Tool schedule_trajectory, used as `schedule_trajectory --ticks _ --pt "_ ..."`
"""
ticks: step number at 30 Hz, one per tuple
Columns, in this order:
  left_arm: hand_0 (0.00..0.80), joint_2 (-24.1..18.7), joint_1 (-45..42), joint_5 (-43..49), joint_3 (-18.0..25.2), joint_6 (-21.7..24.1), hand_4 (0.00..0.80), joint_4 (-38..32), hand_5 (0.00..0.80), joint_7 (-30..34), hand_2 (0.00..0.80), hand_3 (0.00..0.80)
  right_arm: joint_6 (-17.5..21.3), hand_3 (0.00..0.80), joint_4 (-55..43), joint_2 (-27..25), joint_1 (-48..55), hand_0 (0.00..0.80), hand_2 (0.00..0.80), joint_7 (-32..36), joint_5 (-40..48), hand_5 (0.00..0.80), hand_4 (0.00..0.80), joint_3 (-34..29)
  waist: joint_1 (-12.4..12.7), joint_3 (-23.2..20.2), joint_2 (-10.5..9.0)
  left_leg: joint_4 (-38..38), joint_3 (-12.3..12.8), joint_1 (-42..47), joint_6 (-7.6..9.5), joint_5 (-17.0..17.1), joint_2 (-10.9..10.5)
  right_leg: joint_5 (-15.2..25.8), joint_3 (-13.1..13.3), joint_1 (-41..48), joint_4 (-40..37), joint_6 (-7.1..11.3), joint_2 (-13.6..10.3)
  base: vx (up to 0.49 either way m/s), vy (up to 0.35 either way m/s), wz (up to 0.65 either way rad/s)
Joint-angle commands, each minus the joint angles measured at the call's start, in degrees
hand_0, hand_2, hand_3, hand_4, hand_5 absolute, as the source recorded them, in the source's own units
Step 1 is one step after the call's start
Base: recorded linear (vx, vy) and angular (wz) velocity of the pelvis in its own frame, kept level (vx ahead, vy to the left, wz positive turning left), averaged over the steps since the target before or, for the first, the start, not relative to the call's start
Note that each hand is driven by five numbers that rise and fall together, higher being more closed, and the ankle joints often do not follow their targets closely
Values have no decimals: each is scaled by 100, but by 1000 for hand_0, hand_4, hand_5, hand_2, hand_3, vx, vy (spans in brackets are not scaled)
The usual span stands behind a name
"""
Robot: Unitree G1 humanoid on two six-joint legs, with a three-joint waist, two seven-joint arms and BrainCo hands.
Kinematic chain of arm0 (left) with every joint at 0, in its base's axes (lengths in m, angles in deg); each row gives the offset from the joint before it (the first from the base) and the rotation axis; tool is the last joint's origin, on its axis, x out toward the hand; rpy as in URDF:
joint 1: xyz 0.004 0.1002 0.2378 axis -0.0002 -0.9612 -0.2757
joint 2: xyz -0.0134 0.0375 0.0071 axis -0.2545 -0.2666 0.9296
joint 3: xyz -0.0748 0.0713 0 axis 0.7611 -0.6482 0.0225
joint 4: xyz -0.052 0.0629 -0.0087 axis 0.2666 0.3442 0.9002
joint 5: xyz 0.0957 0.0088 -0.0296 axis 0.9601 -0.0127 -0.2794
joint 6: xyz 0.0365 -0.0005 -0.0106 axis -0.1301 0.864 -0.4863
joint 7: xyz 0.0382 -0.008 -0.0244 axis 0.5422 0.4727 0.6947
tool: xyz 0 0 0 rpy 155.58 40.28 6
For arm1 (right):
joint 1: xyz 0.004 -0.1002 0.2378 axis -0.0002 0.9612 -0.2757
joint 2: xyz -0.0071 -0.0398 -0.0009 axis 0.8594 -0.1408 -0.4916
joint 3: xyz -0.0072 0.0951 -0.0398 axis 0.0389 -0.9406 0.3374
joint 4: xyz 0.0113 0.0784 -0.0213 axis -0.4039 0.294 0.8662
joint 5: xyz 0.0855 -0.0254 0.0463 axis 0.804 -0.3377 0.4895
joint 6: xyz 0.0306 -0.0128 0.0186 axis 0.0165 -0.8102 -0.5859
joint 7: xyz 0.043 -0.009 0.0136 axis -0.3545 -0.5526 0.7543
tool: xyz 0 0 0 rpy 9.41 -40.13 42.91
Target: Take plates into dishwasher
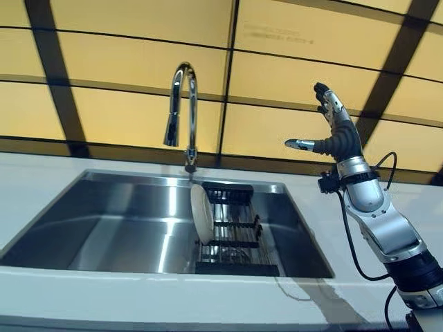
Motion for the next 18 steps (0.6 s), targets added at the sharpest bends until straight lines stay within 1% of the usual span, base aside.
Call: schedule_trajectory --ticks 1,3,5,6,7,8,9,12,15,17,18 --pt "0 -76 267 43 83 -45 0 -48 0 -33 0 0 254 0 360 -247 -978 0 0 127 -70 0 0 -12 129 36 175 -32 732 167 9 -557 -12 166 -9 -296 558 -193 250 20 -183 82" --pt "0 -80 274 -6 114 -48 0 -82 0 68 0 0 314 0 462 -202 -1159 0 0 258 -256 0 0 130 236 -46 164 -32 724 130 -60 -506 34 37 -94 19 388 -254 237 30 -205 69" --pt "0 -32 242 61 89 10 0 -190 0 208 0 0 371 0 693 -262 -1333 0 0 342 -462 0 0 317 368 -131 142 -32 824 106 -149 -477 134 -112 -312 425 155 -326 203 40 -182 36" --pt "0 -18 236 54 80 16 0 -206 0 217 0 0 396 0 732 -280 -1357 0 0 377 -523 0 0 341 379 -137 141 -32 847 104 -166 -471 155 -129 -341 473 122 -337 205 18 -163 55" --pt "0 50 210 -5 28 25 0 -273 0 223 0 0 482 0 863 -389 -1408 0 0 437 -765 0 0 427 439 -177 127 -32 947 86 -229 -465 230 -179 -526 626 -6 -360 174 -1 -88 50" --pt "0 56 209 -13 26 25 0 -275 0 219 0 0 484 0 869 -397 -1414 0 0 441 -778 0 0 436 439 -178 128 -32 949 87 -233 -465 234 -181 -538 635 -14 -361 172 -11 -107 59" --pt "0 103 193 -26 2 10 0 -328 0 216 0 0 459 0 912 -514 -1459 0 0 504 -947 0 0 500 487 -196 116 -32 1014 74 -279 -456 282 -229 -662 704 -45 -383 166 -13 -72 40" --pt "0 153 123 -56 -39 -35 0 -409 0 168 0 0 546 0 1033 -808 -1569 0 0 640 -1318 0 0 679 579 -212 82 -32 1010 29 -356 -402 328 -285 -866 795 -78 -415 175 -20 -63 31" --pt "0 162 61 -144 -3 -46 0 -394 0 56 0 0 819 0 1158 -1152 -1735 0 0 885 -1672 0 0 949 626 -217 46 -32 968 -48 -419 -311 349 -333 -950 832 -92 -456 239 -18 -26 12" --pt "0 159 49 -191 -3 -37 0 -370 0 14 0 0 903 0 1180 -1273 -1814 0 0 976 -1822 0 0 1057 634 -220 39 -32 963 -77 -438 -278 355 -343 -961 835 -92 -465 257 -8 -5 10" --pt "0 141 35 -212 34 -61 0 -371 0 -11 0 0 1046 0 1243 -1441 -1902 0 0 1099 -1934 0 0 1207 652 -220 19 -32 961 -102 -459 -248 364 -361 -978 850 -92 -478 277 -4 2 8"
